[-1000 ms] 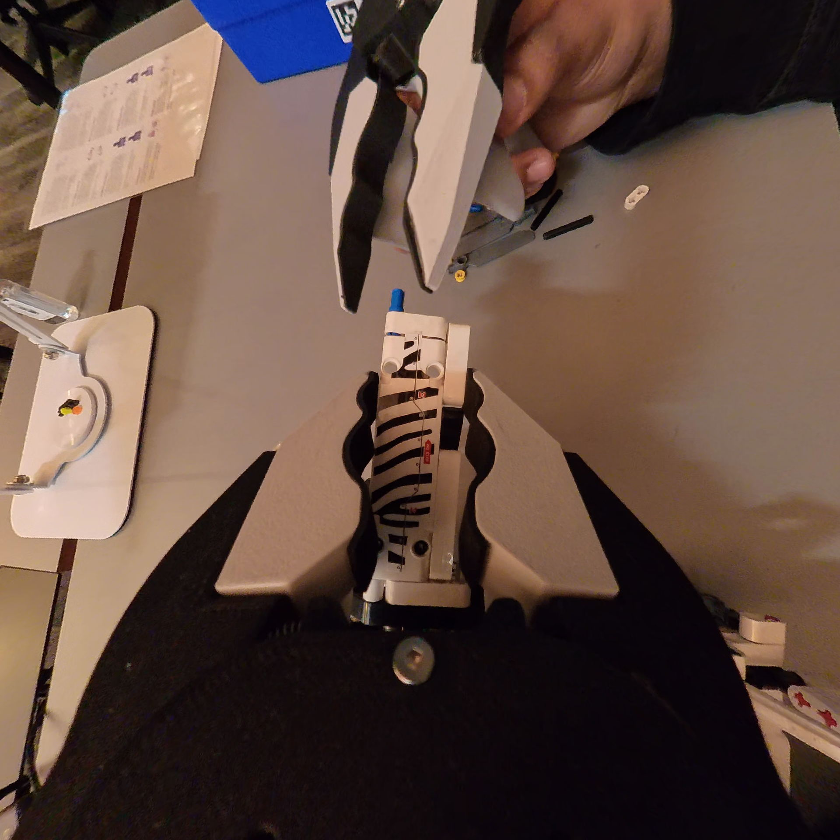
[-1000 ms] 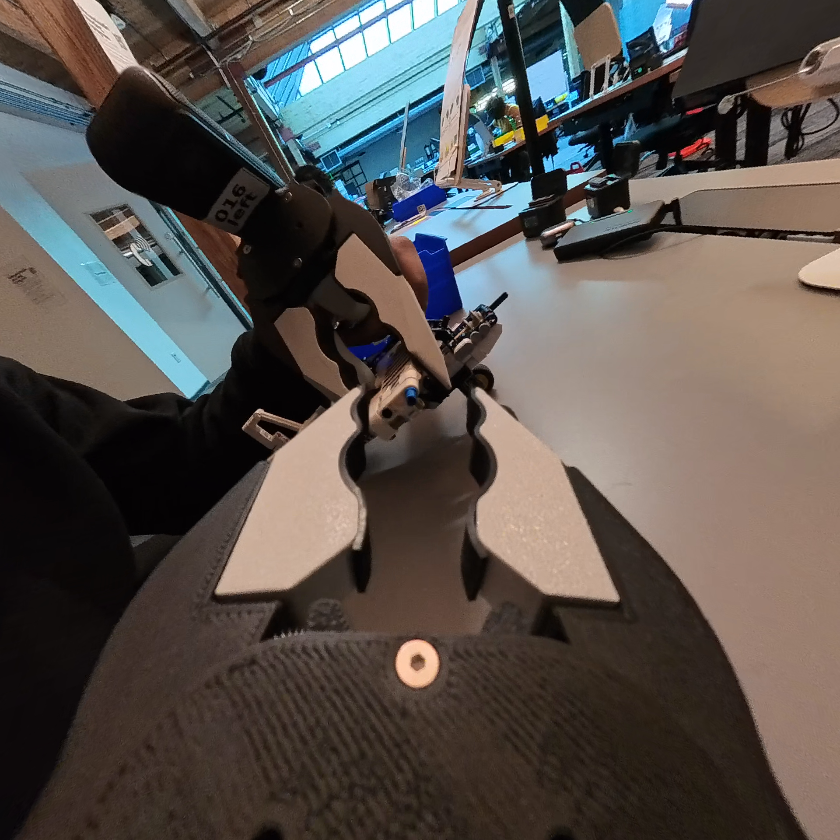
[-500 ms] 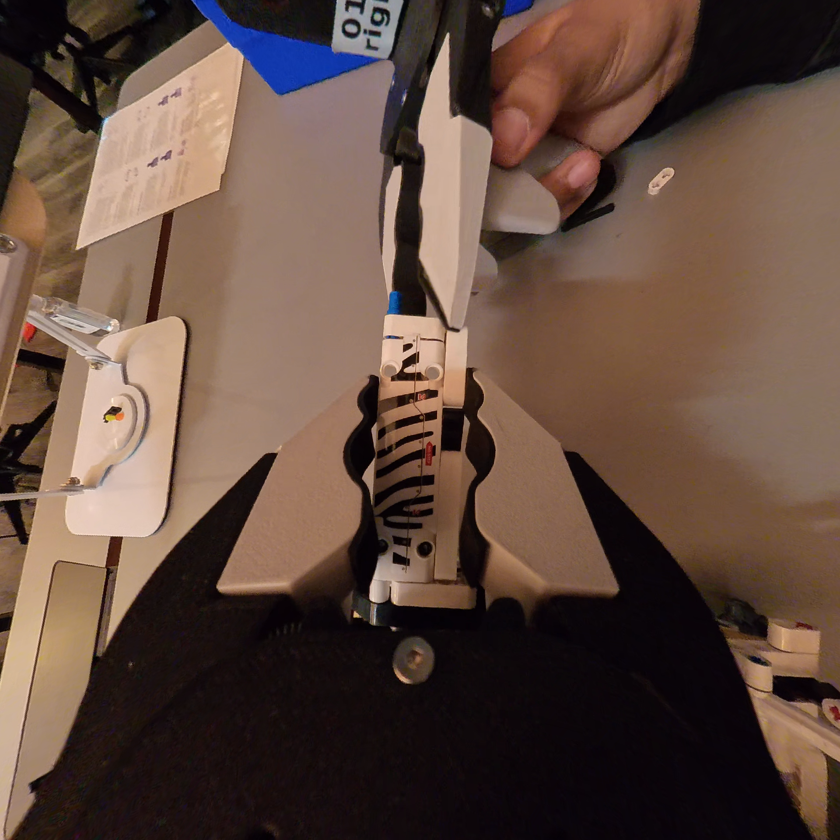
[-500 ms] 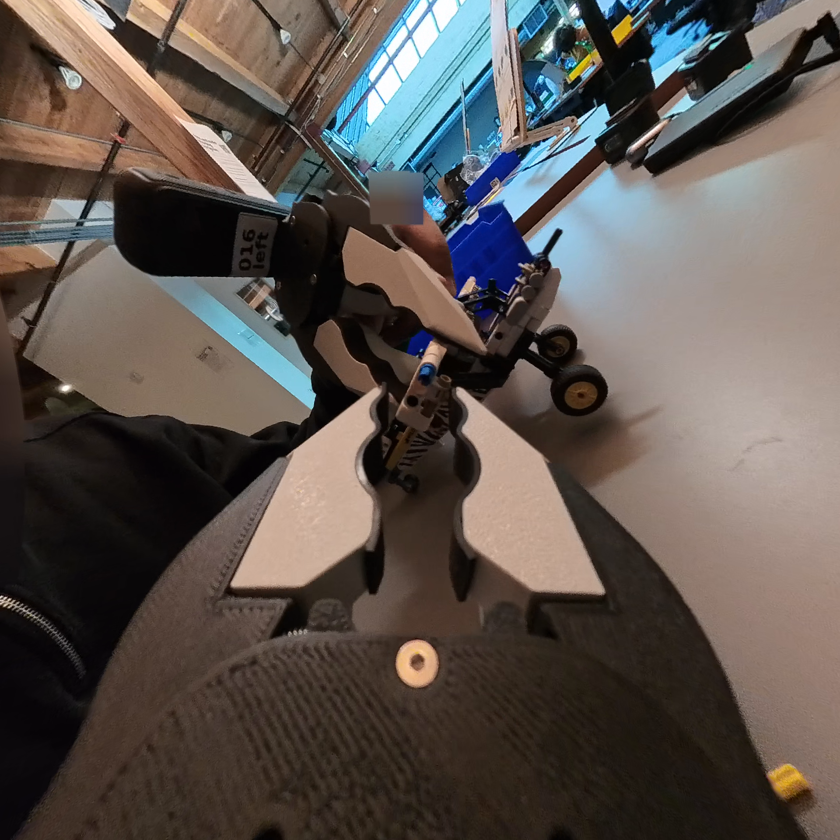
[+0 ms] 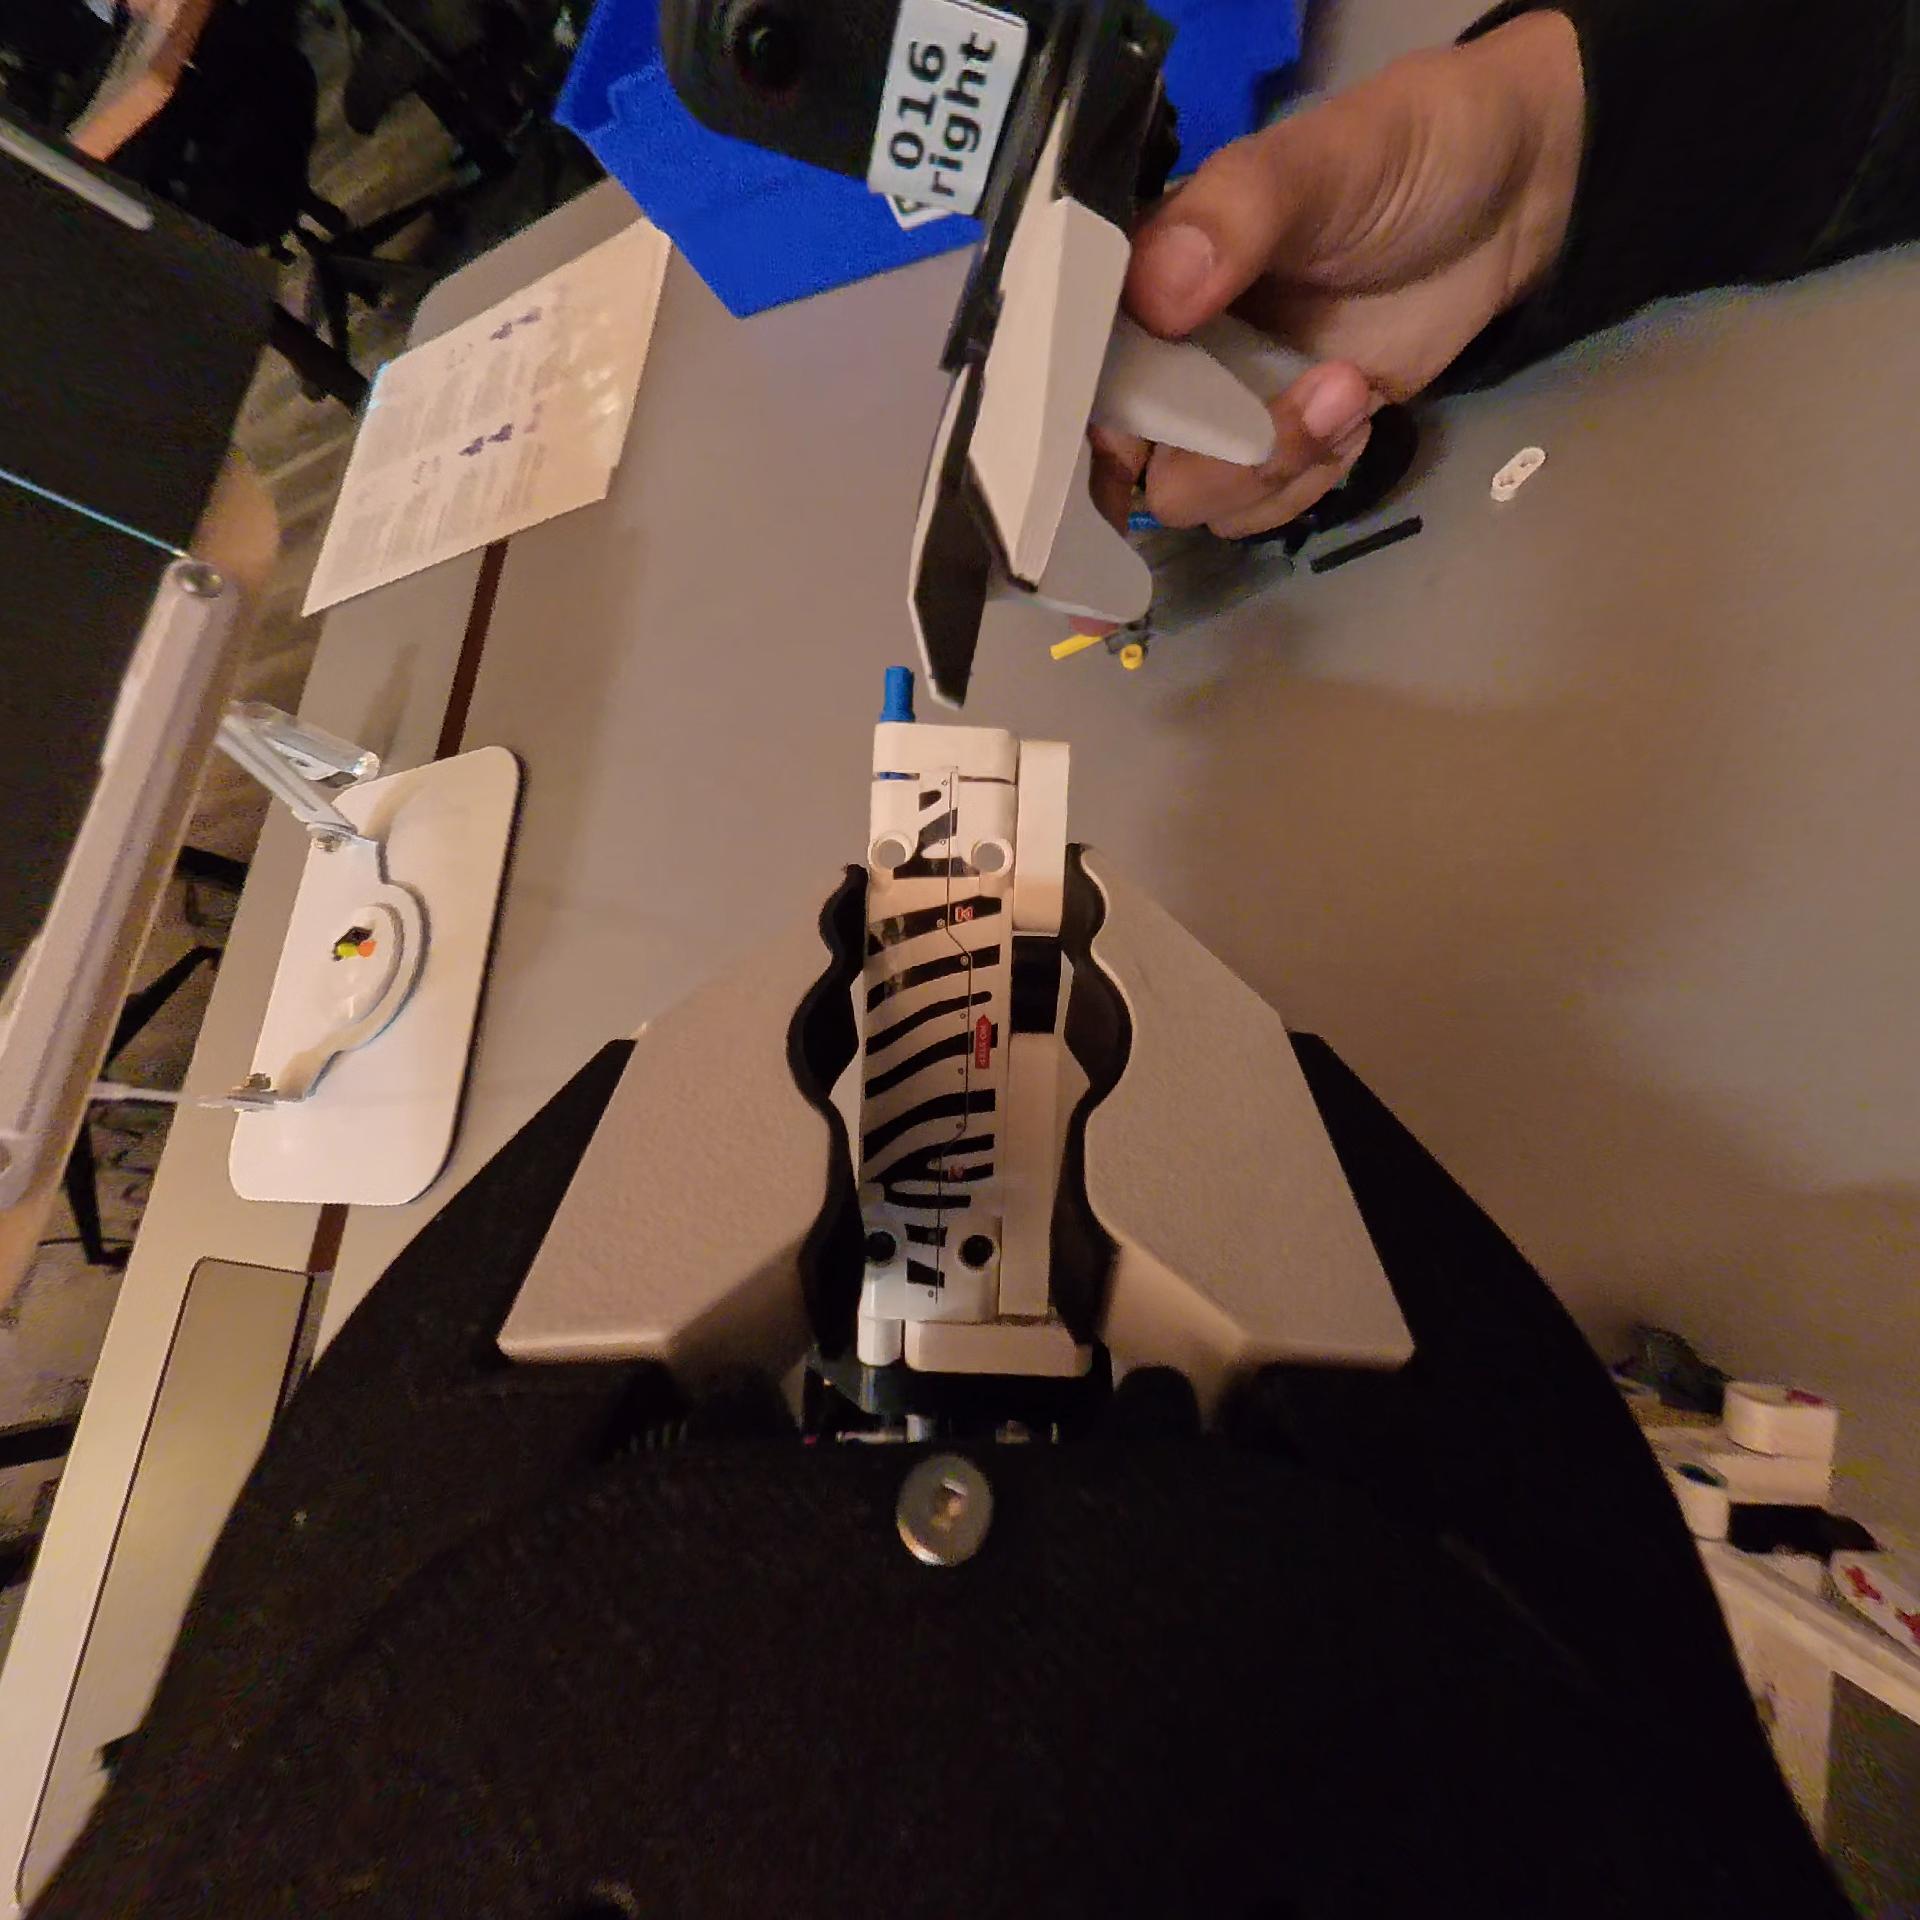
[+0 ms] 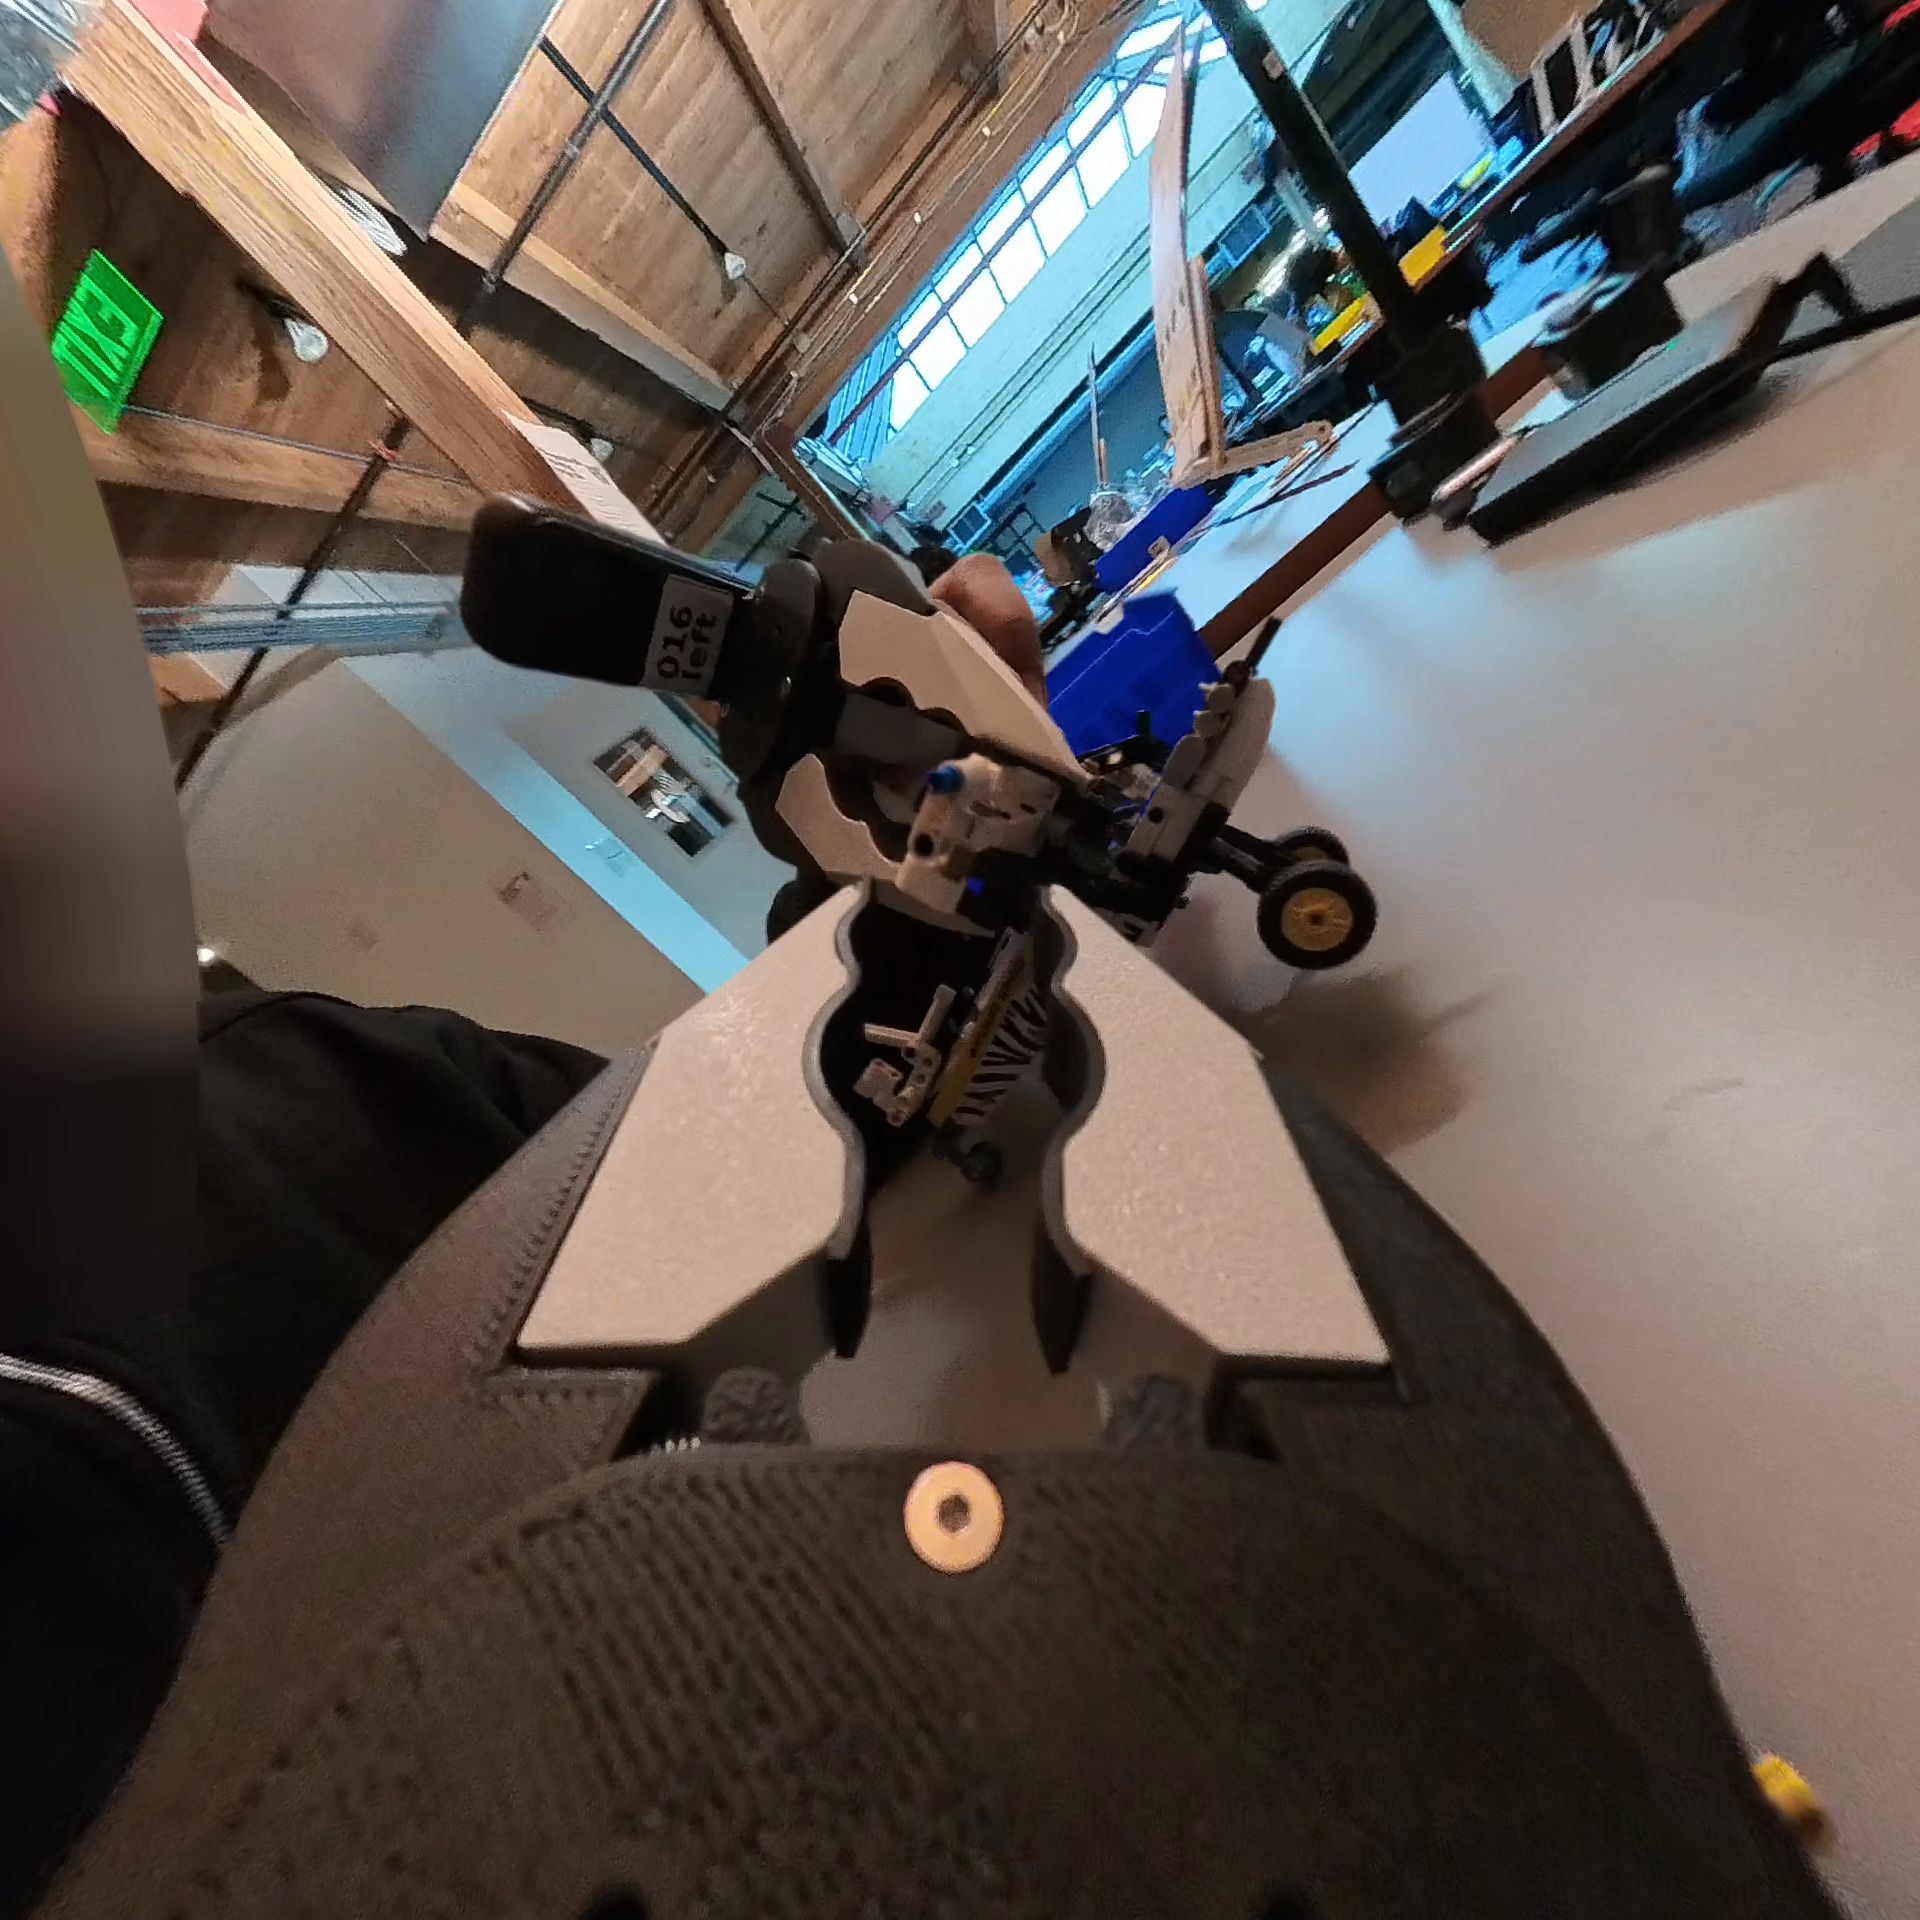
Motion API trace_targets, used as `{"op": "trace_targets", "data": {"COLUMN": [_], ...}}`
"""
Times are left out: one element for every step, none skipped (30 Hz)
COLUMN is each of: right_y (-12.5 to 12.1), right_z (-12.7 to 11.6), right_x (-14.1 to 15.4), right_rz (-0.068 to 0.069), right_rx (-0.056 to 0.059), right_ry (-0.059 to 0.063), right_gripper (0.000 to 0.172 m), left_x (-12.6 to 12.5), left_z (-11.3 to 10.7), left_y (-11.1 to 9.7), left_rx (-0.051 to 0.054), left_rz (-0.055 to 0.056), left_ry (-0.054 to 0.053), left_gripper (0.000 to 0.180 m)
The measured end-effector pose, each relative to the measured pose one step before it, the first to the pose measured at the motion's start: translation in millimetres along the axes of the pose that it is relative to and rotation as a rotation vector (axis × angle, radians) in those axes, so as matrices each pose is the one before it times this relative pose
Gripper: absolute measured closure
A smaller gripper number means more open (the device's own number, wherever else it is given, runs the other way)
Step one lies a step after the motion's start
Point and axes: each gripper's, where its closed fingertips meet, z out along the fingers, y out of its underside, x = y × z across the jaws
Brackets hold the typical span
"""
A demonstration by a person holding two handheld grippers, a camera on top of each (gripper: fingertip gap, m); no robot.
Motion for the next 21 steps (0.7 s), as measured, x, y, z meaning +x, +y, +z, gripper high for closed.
{"op": "trace_targets", "data": {"right_y": [-0.96,-0.34,0.09,0.52,0.76,0.65,0.25,0.18,0.09,0.2,0.42,0.52,0.55,0.43,0.72,0.43,0.44,0.52,0.51,0.43,0.29], "right_z": [-0.19,0.15,0.47,0.48,0.49,0.38,0.29,0.36,0.23,0.39,0.33,0.48,0.52,0.39,0.44,0.42,0.42,0.35,0.45,0.25,0.21], "right_x": [-0.7,-0.67,-0.37,-0.08,-0.07,-0.25,-0.5,-0.64,-0.74,-0.43,-0.44,-0.31,-0.5,-0.38,-0.28,-0.22,-0.08,-0.17,-0.15,-0.06,-0.07], "right_rz": [-0.0249,-0.0232,-0.0184,-0.0123,-0.0064,-0.0005,0.0044,0.0062,0.0051,0.002,-0.0015,-0.0034,-0.0039,-0.0033,-0.0029,-0.0033,-0.0027,-0.0016,-0.0005,0.0002,0.0009], "right_rx": [-0.0006,-0.0023,-0.0039,-0.0052,-0.0054,-0.0036,-0.0004,0.0013,0.0017,0.0003,-0.0022,-0.0035,-0.0033,-0.0035,-0.004,-0.0029,-0.0024,-0.0029,-0.0027,-0.002,-0.0009], "right_ry": [0.0121,0.0102,0.0096,0.008,0.004,-0.0006,-0.0047,-0.0067,-0.0057,-0.0029,-0.0003,0.0008,0.0008,0.0009,0.0014,0.0017,0.0015,0.0005,0.0,-0.0007,-0.0013], "right_gripper": [0.144,0.144,0.144,0.143,0.143,0.142,0.142,0.142,0.141,0.141,0.141,0.142,0.141,0.141,0.141,0.141,0.141,0.141,0.141,0.141,0.141], "left_x": [-2.23,-1.91,-1.65,-1.53,-1.47,-1.37,-0.97,-0.87,-0.31,-0.16,-0.26,0.05,0.0,-0.09,0.15,0.04,0.21,0.09,-0.07,0.11,0.03], "left_z": [-4.43,-4.42,-4.13,-3.77,-3.45,-2.9,-2.34,-1.84,-1.27,-0.82,-0.3,-0.17,0.06,0.13,0.06,0.12,0.16,0.03,-0.03,0.0,0.0], "left_y": [0.07,0.08,0.26,0.22,0.27,0.36,0.35,0.12,0.07,0.02,-0.01,-0.11,-0.1,-0.05,-0.13,-0.05,-0.14,-0.07,-0.04,-0.08,-0.09], "left_rx": [0.0141,0.0133,0.012,0.011,0.0091,0.0072,0.0061,0.0056,0.0052,0.0047,0.0032,0.003,0.0027,0.0021,0.0023,0.0014,0.0015,0.0014,0.0007,0.001,0.0011], "left_rz": [-0.005,-0.0051,-0.0041,-0.0039,-0.003,-0.003,-0.0029,-0.0023,-0.0013,0.0001,0.0,-0.0006,-0.0003,-0.0006,-0.0001,-0.0003,-0.0002,0.0005,-0.0001,-0.0005,-0.0002], "left_ry": [-0.0065,-0.005,-0.0046,-0.004,-0.0043,-0.004,-0.0022,-0.0018,0.0,-0.0006,-0.0007,0.0009,0.0007,0.0004,0.0011,0.0006,0.0011,0.0001,-0.0004,0.0007,0.0003], "left_gripper": [0.145,0.145,0.145,0.145,0.145,0.146,0.146,0.146,0.146,0.146,0.145,0.146,0.146,0.146,0.146,0.146,0.146,0.146,0.146,0.146,0.146]}}
